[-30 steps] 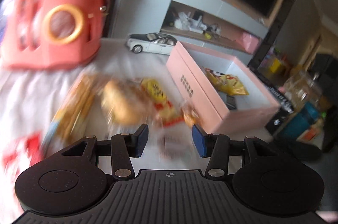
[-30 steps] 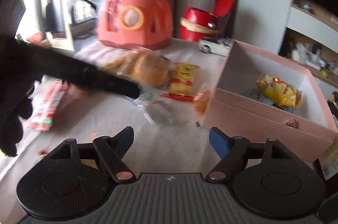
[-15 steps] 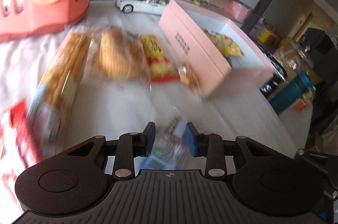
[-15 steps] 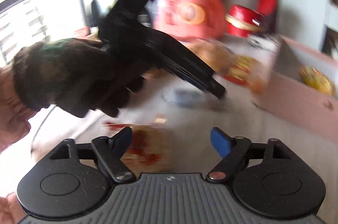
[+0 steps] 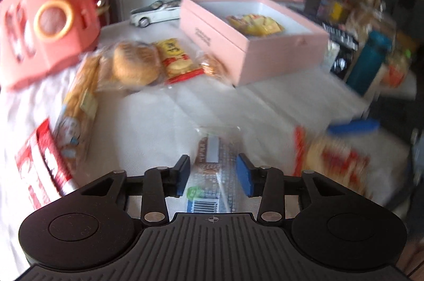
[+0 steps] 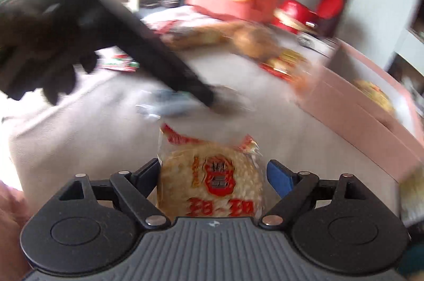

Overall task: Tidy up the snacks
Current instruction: 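Grasp the round sesame cake pack with the right gripper while the left gripper holds the clear packet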

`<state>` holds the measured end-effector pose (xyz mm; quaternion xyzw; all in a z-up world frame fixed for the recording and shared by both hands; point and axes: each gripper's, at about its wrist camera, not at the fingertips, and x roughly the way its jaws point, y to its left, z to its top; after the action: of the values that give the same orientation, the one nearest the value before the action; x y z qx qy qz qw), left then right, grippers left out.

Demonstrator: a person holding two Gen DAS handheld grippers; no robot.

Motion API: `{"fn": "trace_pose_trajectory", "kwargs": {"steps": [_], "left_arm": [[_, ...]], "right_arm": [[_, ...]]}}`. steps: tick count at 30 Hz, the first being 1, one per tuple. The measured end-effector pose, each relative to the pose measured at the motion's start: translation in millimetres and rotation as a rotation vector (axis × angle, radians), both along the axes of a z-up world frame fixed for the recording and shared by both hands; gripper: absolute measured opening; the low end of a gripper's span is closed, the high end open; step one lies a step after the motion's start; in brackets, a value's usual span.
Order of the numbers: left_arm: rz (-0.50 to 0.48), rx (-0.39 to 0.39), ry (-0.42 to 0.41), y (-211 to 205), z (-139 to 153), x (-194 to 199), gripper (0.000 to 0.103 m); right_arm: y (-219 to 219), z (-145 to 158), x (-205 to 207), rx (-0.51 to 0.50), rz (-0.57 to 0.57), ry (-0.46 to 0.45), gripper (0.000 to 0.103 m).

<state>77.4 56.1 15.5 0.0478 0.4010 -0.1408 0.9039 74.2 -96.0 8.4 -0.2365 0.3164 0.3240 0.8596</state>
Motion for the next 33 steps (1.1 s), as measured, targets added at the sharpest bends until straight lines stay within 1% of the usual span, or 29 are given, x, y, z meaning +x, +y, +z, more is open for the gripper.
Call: {"fn": "trace_pose_trajectory", "kwargs": {"steps": [1, 2, 4, 5, 7, 9, 13, 14, 15, 18, 21, 23, 29, 31, 33], "left_arm": [[-0.009, 0.025, 0.002, -5.7, -2.9, 1.4, 0.046], [-0.013, 0.042, -0.016, -10.1, -4.1, 1.7, 0.047], [-0.001, 0.035, -0.020, -12.2, -5.2, 6.3, 0.047], [0.007, 0.019, -0.016, -11.1, -5.1, 8.7, 0.047], [0.017, -0.012, -0.004, -7.4, -4.8, 11.9, 0.047], [0.028, -0.038, 0.008, -6.5, -3.9, 11.3, 0.047], [0.096, -0.151, 0.036, 3.0, -4.0, 2.9, 0.047], [0.101, -0.166, 0.041, 4.3, -4.0, -0.1, 0.046], [0.104, -0.171, 0.047, 4.6, -3.7, -3.1, 0.043], [0.112, -0.182, 0.061, 2.8, -2.6, -15.5, 0.043], [0.105, -0.179, 0.074, -2.2, -0.7, -26.4, 0.043], [0.118, -0.178, 0.078, -3.8, -0.7, -28.2, 0.043], [0.157, -0.195, 0.075, -7.0, -1.4, -14.6, 0.043], [0.142, -0.173, 0.066, -11.2, -1.8, -10.3, 0.043], [0.128, -0.157, 0.074, -13.0, -0.8, -6.0, 0.043]], "right_arm": [[-9.8, -0.4, 1.7, 0.002, -0.034, -0.009, 0.086], [-19.5, -0.7, 3.4, 0.013, -0.063, -0.008, 0.086], [-34.6, -1.6, 11.0, 0.050, -0.112, 0.020, 0.087], [-40.6, -2.9, 15.1, 0.075, -0.132, 0.040, 0.087], [-52.0, -6.2, 19.3, 0.128, -0.167, 0.074, 0.092], [-58.2, -10.6, 18.4, 0.170, -0.196, 0.084, 0.095], [-59.9, -14.3, 14.0, 0.182, -0.211, 0.064, 0.097], [-60.9, -13.8, 10.5, 0.182, -0.212, 0.061, 0.097], [-58.8, -15.8, 11.5, 0.183, -0.213, 0.062, 0.098], [-62.8, -16.2, 7.8, 0.182, -0.211, 0.068, 0.103], [-65.3, -14.9, 4.9, 0.178, -0.215, 0.075, 0.103], [-64.2, -14.6, 6.3, 0.174, -0.217, 0.083, 0.103], [-63.5, -15.5, 5.1, 0.172, -0.225, 0.079, 0.103], [-63.3, -15.1, 5.3, 0.169, -0.225, 0.083, 0.103], [-63.4, -14.8, 5.4, 0.169, -0.223, 0.083, 0.103]]}}
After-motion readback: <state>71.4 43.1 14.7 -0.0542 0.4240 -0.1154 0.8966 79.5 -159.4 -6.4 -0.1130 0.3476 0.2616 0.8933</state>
